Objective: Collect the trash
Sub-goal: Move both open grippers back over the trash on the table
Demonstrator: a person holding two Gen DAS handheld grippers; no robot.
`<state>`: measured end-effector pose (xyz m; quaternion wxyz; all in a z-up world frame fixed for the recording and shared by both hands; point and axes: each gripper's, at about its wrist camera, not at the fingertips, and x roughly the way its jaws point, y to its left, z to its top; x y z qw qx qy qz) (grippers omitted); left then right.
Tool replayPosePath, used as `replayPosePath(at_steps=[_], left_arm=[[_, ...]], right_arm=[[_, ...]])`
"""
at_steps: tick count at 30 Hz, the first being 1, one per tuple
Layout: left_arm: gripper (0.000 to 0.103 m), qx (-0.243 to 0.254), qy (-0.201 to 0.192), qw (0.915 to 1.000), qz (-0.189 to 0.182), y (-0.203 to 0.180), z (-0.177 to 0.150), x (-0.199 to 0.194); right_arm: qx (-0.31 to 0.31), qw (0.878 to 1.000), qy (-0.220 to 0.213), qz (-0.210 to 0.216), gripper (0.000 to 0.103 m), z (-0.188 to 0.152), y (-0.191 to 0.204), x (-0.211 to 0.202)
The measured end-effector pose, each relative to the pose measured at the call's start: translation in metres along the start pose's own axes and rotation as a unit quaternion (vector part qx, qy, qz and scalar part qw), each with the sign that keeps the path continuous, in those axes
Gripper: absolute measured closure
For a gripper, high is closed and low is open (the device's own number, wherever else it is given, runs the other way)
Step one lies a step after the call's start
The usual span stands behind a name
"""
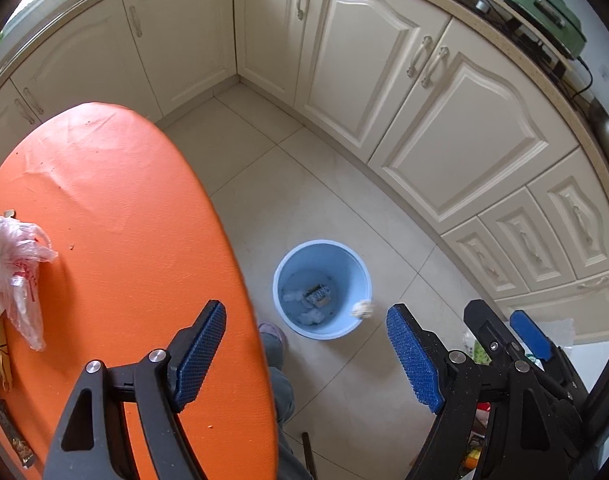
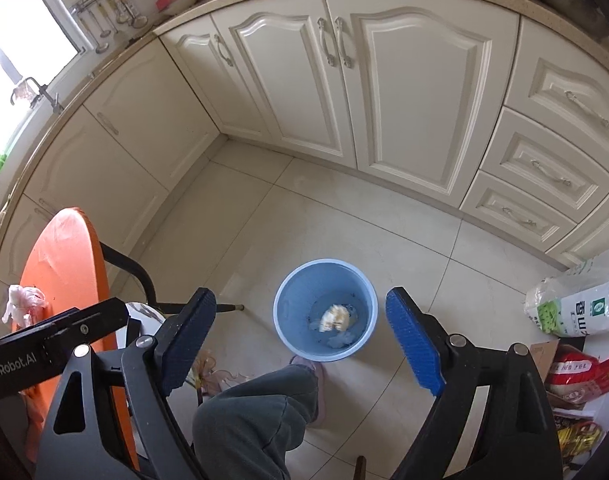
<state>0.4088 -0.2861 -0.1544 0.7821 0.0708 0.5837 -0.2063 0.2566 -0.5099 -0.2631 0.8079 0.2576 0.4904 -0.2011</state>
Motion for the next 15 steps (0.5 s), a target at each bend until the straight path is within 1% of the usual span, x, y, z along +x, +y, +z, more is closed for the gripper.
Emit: replayPosePath(at_steps=[5, 8, 11, 13, 15], left_arm=[[0.024, 0.002, 0.001, 1.0000, -0.005, 0.004, -0.009, -0.009], [0.024, 0.000, 0.004, 0.9999, -0.009, 0.008, -0.018, -0.014], [0.024, 0.001, 0.002, 1.0000, -0.007, 0.018, -0.024, -0.023], [0.024, -0.007, 0.004, 0.9998, -0.016, 0.027, -0.028, -0.031], [0.024, -0.007, -0.002, 0.9998, -0.017, 0.034, -0.033, -0.042]], right_arm=[[-0.003, 1.000, 0.003, -0.013, 0.014, -0.004, 0.004, -0.004], [-0.010, 1.000, 0.001, -0.028, 0.014, -0.006, 0.006, -0.010], [-0.009, 0.999, -0.006, -0.037, 0.014, -0.010, 0.006, -0.020], [-0.010, 0.999, -0.010, -0.038, 0.014, -0.012, 0.005, -0.027], [-0.009, 0.999, -0.013, -0.047, 0.014, -0.016, 0.004, -0.034]])
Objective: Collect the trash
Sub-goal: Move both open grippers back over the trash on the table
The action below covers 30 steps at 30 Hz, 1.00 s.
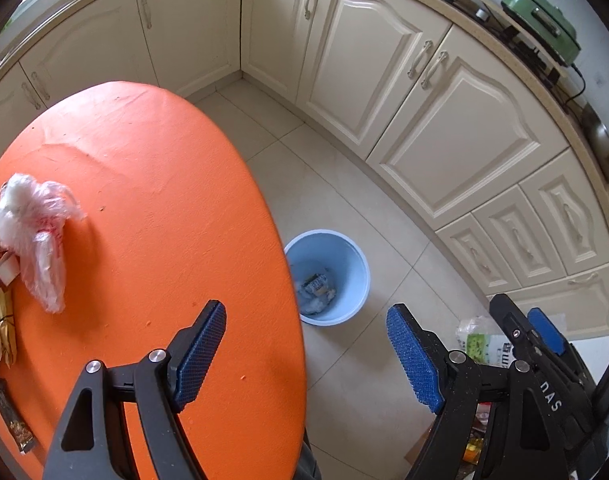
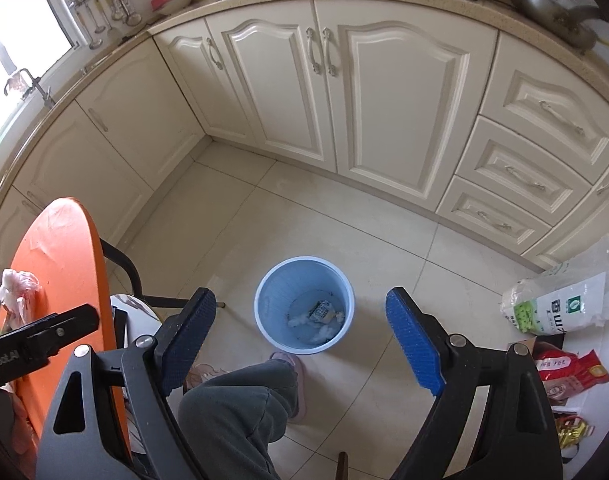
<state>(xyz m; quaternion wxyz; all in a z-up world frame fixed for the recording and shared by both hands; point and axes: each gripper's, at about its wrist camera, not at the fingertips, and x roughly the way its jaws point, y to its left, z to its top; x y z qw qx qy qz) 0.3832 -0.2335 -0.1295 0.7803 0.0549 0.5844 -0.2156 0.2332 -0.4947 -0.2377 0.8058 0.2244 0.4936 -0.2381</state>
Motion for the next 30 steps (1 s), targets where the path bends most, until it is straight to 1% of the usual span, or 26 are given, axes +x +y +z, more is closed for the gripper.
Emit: replayPosePath(at_steps=[6, 11, 16, 22, 27, 30], left_arm=[[0.024, 0.002, -0.023, 0.9997, 0.006, 0.024, -0.031, -0.041], [0.024, 0.000, -0.046, 0.9988, 0.018, 0.046, -0.068, -0.080], [0.024, -0.010, -0.075, 0.9967, 0.032, 0.067, -0.111, -0.122], [0.024, -0.034, -0.092, 0.9944, 0.040, 0.114, -0.163, -0.170], [0.024, -0.073, -0.105, 0.9904, 0.052, 0.163, -0.193, -0.204], [0.024, -0.098, -0.108, 0.9875, 0.058, 0.189, -0.205, -0.218]], right_arm=[[0.004, 1.000, -0.014, -0.006, 0.014, -0.012, 0.001, -0.027], [-0.007, 0.999, -0.031, -0.001, 0.014, -0.027, 0.015, -0.053], [-0.035, 0.999, -0.037, 0.018, 0.013, -0.043, 0.045, -0.073], [-0.067, 0.996, -0.035, 0.045, 0.011, -0.063, 0.088, -0.088], [-0.099, 0.993, -0.034, 0.062, 0.011, -0.078, 0.128, -0.099], [-0.121, 0.989, -0.036, 0.073, 0.009, -0.087, 0.153, -0.105]])
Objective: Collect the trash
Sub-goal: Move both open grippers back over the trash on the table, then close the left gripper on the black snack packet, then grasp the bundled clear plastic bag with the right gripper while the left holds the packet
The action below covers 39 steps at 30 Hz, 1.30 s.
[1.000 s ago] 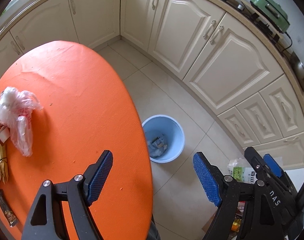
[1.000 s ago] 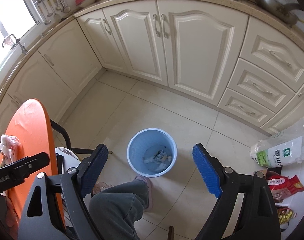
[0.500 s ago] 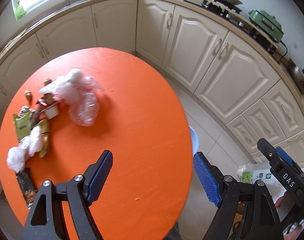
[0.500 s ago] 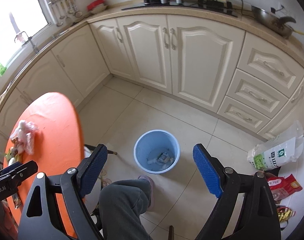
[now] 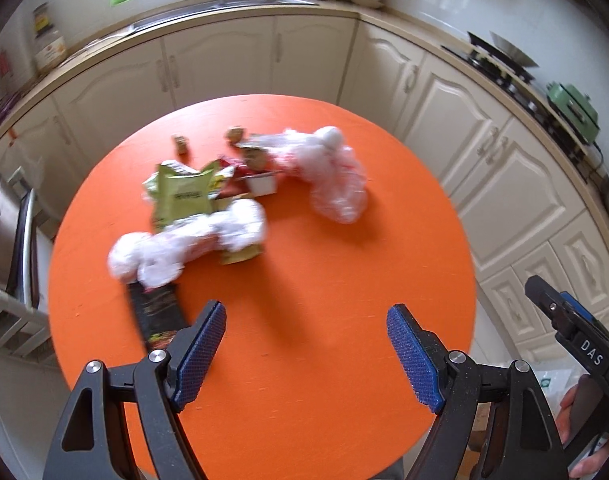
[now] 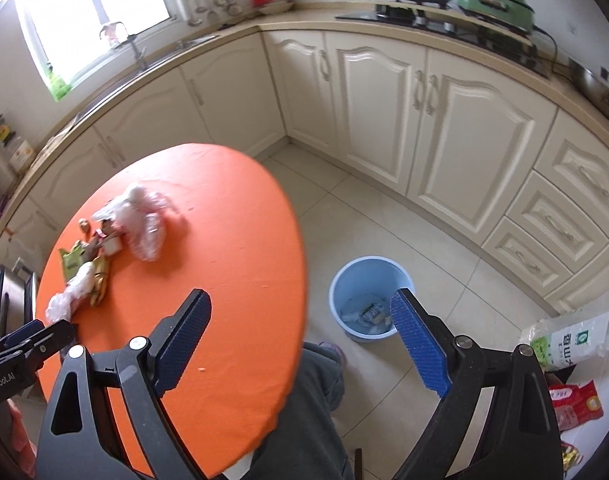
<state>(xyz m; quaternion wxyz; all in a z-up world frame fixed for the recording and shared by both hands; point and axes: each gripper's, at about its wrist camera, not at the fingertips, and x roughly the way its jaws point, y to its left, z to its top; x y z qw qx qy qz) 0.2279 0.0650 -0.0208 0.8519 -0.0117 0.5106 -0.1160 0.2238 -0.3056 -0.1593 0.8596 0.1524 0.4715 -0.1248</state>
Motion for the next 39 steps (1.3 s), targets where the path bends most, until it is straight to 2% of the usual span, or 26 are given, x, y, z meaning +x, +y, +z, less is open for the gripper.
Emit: replayPosePath(at_steps=[6, 12, 20, 26, 27, 31, 36, 39], left_arm=[[0.024, -0.071, -0.003, 0.9974, 0.009, 0.060, -0.009, -0.014], [0.024, -0.130, 0.022, 0.9911, 0.014, 0.109, -0.022, -0.002], [0.024, -0.155, 0.043, 0.9870, 0.006, 0.132, -0.012, 0.029], [0.026, -0.170, 0.061, 0.9835, 0.007, 0.139, -0.012, 0.061], [0.029, -0.163, 0.042, 0.9856, 0.011, 0.138, -0.011, 0.056], [0.066, -0.136, 0.027, 0.9902, 0.019, 0.133, -0.012, 0.060], [0.078, -0.142, 0.028, 0.9894, -0.017, 0.146, -0.019, 0.054], [0.078, -0.146, 0.028, 0.9886, -0.022, 0.155, -0.026, 0.054]], right_arm=[[-0.045, 0.998, 0.009, 0.033, 0.004, -0.003, 0.057, 0.004], [-0.089, 0.994, 0.042, 0.053, 0.004, -0.014, 0.107, 0.026], [-0.136, 0.986, 0.071, 0.059, 0.004, -0.026, 0.150, 0.046], [-0.148, 0.984, 0.082, 0.055, 0.004, -0.026, 0.158, 0.058], [-0.148, 0.984, 0.085, 0.053, 0.004, -0.026, 0.158, 0.061], [-0.146, 0.984, 0.096, 0.045, 0.004, -0.023, 0.158, 0.073], [-0.155, 0.982, 0.102, 0.042, 0.004, -0.020, 0.162, 0.081], [-0.179, 0.978, 0.093, 0.045, 0.004, -0.017, 0.173, 0.078]])
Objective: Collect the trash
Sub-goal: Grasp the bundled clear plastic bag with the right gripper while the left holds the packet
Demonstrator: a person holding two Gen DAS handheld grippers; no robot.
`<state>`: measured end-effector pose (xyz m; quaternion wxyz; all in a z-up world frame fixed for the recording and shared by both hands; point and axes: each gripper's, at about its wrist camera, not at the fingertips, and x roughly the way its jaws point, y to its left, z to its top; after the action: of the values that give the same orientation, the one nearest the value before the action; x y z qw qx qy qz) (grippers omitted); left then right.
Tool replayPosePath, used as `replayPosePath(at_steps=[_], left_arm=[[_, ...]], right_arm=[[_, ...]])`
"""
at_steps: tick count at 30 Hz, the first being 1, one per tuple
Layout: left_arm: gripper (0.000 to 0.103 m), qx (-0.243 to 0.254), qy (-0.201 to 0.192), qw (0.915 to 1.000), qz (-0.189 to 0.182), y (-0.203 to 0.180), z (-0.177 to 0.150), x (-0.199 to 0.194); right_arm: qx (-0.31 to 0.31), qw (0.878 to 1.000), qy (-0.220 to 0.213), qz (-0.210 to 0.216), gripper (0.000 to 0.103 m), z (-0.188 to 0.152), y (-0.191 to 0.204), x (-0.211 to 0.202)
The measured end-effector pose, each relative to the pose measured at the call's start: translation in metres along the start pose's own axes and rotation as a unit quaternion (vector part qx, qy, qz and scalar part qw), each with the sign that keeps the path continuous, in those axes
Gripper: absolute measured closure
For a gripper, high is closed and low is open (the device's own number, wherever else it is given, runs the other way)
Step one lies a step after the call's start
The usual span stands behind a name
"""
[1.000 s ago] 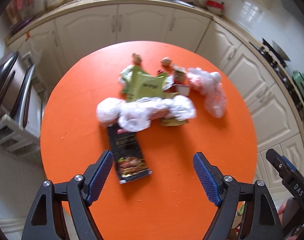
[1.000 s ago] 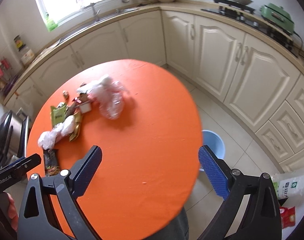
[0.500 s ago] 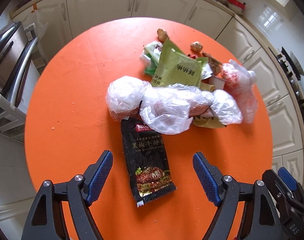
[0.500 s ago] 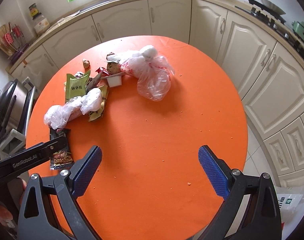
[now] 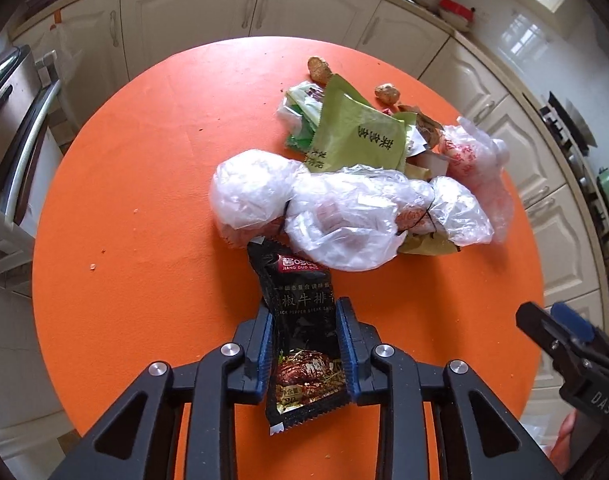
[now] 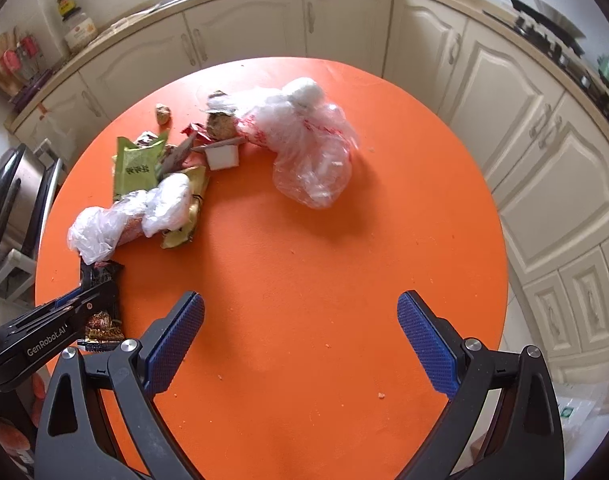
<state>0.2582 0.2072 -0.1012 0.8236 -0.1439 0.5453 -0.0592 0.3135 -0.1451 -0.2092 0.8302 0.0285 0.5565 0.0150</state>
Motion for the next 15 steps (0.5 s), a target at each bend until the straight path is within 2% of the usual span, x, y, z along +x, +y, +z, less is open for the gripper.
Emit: replayPosePath(at_steps=[5, 8, 10, 12, 13, 15], left_arm=[[0.079, -0.020, -0.010, 0.9997, 0.006, 0.020, -0.005, -0.017], [0.079, -0.047, -0.021, 0.9986, 0.013, 0.033, -0.012, -0.034], [0.079, -0.074, -0.028, 0.9967, 0.017, 0.041, -0.018, -0.043], [0.079, -0.103, -0.044, 0.9935, 0.018, 0.049, -0.027, -0.055], [0.079, -0.114, -0.053, 0.9917, 0.025, 0.050, -0.033, -0.061], [0.079, -0.139, -0.071, 0.9866, 0.048, 0.052, -0.046, -0.072]], right_arm=[[-0.100, 0.995, -0.021, 0.011, 0.004, 0.019, 0.034, -0.006], [-0.191, 0.980, -0.037, 0.028, 0.006, 0.026, 0.069, -0.008], [-0.277, 0.959, -0.050, 0.031, 0.007, 0.023, 0.099, -0.007], [-0.349, 0.935, -0.056, 0.027, 0.014, 0.023, 0.125, -0.001], [-0.377, 0.924, -0.054, 0.029, 0.020, 0.023, 0.135, 0.003], [-0.432, 0.900, -0.048, 0.027, 0.022, 0.024, 0.153, 0.014]])
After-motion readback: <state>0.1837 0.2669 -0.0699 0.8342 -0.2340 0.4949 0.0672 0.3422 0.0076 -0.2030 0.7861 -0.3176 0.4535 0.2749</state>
